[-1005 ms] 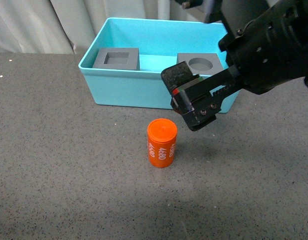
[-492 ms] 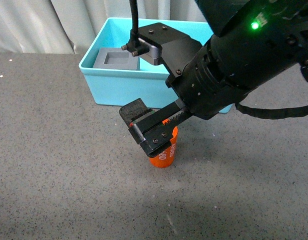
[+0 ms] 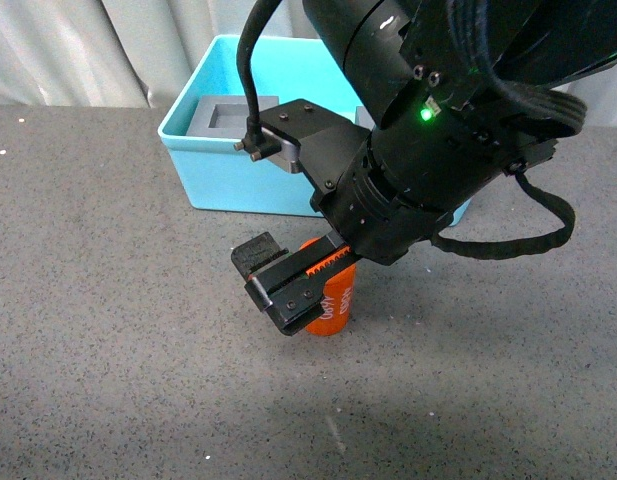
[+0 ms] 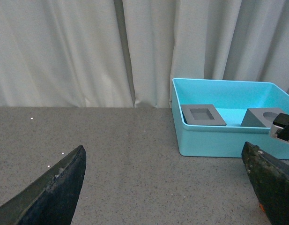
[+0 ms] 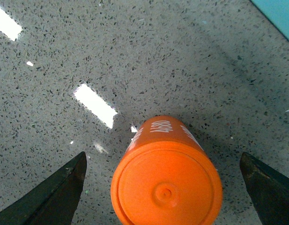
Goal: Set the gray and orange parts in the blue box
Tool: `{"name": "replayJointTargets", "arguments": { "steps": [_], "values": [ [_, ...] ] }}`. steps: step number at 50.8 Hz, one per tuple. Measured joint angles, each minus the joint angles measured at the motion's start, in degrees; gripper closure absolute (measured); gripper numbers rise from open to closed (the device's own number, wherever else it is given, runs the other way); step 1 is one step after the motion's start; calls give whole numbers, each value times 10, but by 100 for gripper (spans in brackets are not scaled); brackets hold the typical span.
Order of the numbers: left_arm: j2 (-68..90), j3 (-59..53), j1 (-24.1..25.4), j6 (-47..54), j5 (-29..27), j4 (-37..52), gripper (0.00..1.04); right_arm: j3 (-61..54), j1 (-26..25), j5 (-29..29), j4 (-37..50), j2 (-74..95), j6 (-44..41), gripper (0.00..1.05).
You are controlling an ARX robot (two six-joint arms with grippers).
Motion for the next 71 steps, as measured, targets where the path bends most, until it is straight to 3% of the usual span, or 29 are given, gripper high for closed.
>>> {"name": "replayJointTargets", "arguments": {
  "steps": [5, 16, 19, 31, 45, 71],
  "values": [
    [0, 0, 0, 0, 0, 0, 7, 7, 3, 4, -9, 14, 6, 11],
    [0, 0, 0, 0, 0, 0, 7, 17, 5, 16, -16, 31, 13, 54],
    [0, 0, 0, 0, 0, 0, 7, 21, 5, 18, -16, 32, 14, 60],
    [0, 0, 0, 0, 0, 0, 7, 24, -6, 26, -13, -1, 14, 60],
    [0, 0, 0, 0, 0, 0, 7, 106, -65, 24, -11, -113, 16, 60],
    [0, 0, 0, 0, 0, 0, 7, 421, -86, 9, -120, 175, 39, 60]
  ]
}}
